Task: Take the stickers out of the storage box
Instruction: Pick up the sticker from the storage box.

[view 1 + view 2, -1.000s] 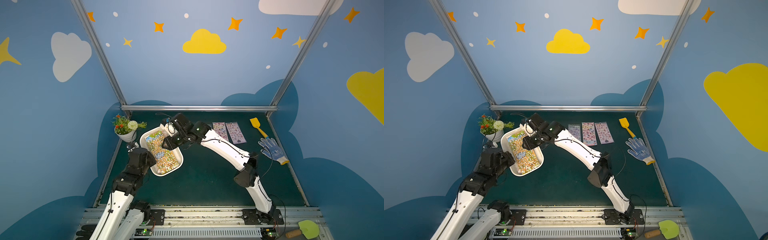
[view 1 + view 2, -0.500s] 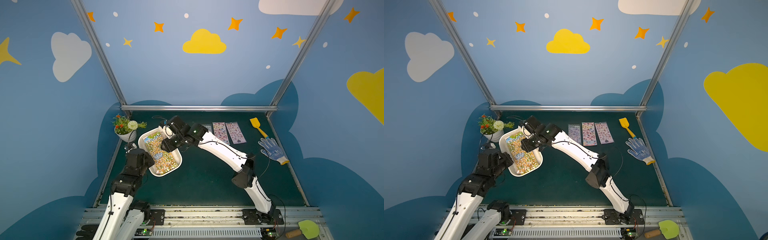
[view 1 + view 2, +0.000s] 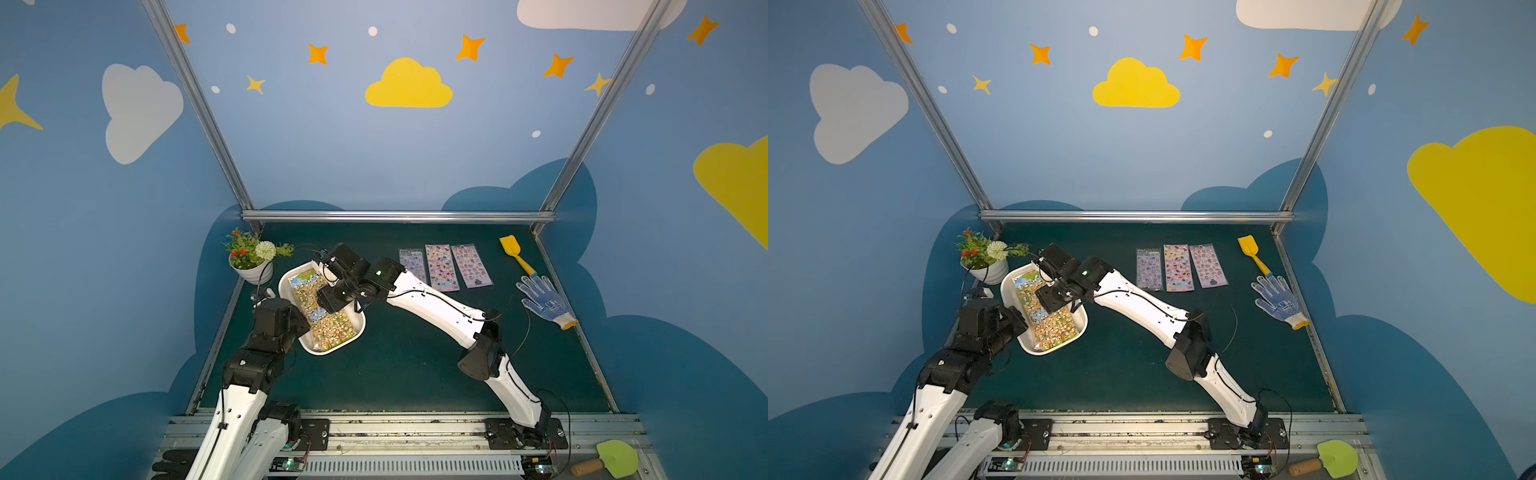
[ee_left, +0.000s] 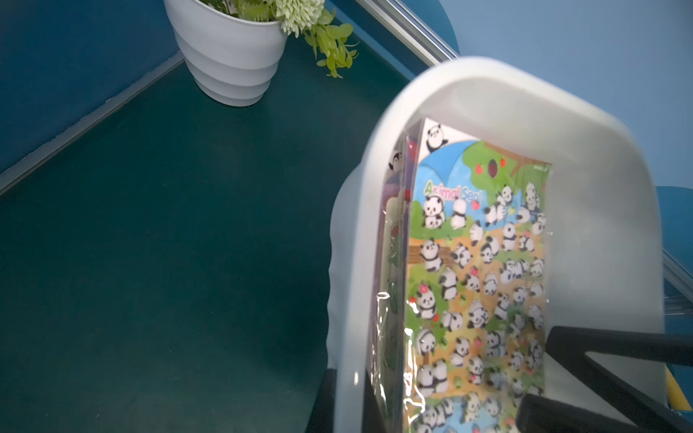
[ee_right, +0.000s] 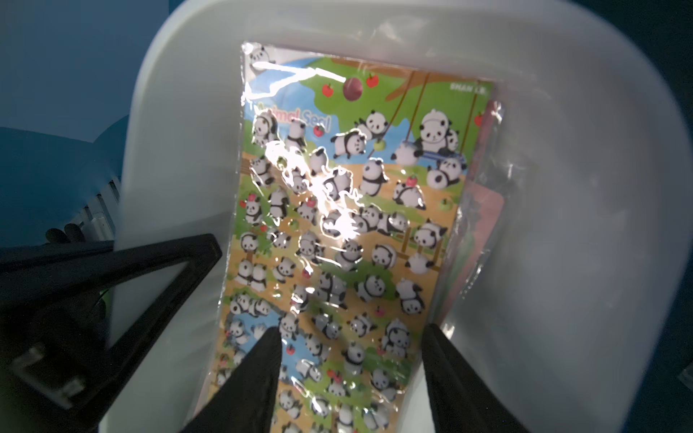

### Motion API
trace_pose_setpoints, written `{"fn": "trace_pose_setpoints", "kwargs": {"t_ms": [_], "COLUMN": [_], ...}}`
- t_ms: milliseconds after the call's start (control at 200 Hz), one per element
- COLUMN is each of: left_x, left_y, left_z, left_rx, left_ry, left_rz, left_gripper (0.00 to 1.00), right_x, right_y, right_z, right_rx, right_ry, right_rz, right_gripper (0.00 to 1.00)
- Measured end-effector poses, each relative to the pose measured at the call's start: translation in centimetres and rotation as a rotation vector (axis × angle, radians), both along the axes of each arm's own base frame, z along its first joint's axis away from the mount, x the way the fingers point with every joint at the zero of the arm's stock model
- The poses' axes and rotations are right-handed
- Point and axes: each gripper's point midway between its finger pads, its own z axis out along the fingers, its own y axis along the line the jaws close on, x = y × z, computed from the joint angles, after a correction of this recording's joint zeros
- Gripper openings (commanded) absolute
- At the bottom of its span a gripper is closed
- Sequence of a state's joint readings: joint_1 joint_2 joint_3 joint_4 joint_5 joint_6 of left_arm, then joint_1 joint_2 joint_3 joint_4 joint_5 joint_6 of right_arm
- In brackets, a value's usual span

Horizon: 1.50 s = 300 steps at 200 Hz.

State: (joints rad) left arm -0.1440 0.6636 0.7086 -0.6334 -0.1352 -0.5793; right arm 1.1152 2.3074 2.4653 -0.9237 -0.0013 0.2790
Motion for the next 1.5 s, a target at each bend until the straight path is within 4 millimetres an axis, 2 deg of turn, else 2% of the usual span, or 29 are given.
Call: {"fn": "trace_pose_setpoints", "kwargs": {"t_ms": [325, 621, 871, 1061, 1502], "left_x": [-0.1, -0.2, -0.3, -0.4, -0.2], "left_y": [0.0, 0.0, 0.1, 0.0, -0.2], "left_z": [-0.2, -0.3, -0.2, -1.0, -0.8], "left_rx": [0.003, 0.004, 0.004, 0.001, -0.013], "left_ry": [0.008, 0.014, 0.011, 0.029, 0.018], "left_rz": [-0.002, -0.003, 0.0, -0.008, -0.016], "left_gripper": [0.04, 0.04, 0.04, 0.04, 0.04], "right_x": [0.3, -0.1, -0.1, -0.3, -0.3], "right_y": [0.4, 1.0, 1.6, 1.2, 0.4], "right_z": [-0.6, -0.6, -0.3, -0.5, 1.1], "right_rx": [-0.002, 0.027, 0.106, 0.149, 0.242], "right_ry": [-0.005, 0.026, 0.123, 0.205, 0.283], "right_rz": [-0.005, 0.012, 0.037, 0.054, 0.085], "right_gripper": [0.67, 0.64, 0.57, 0.5, 0.31]}}
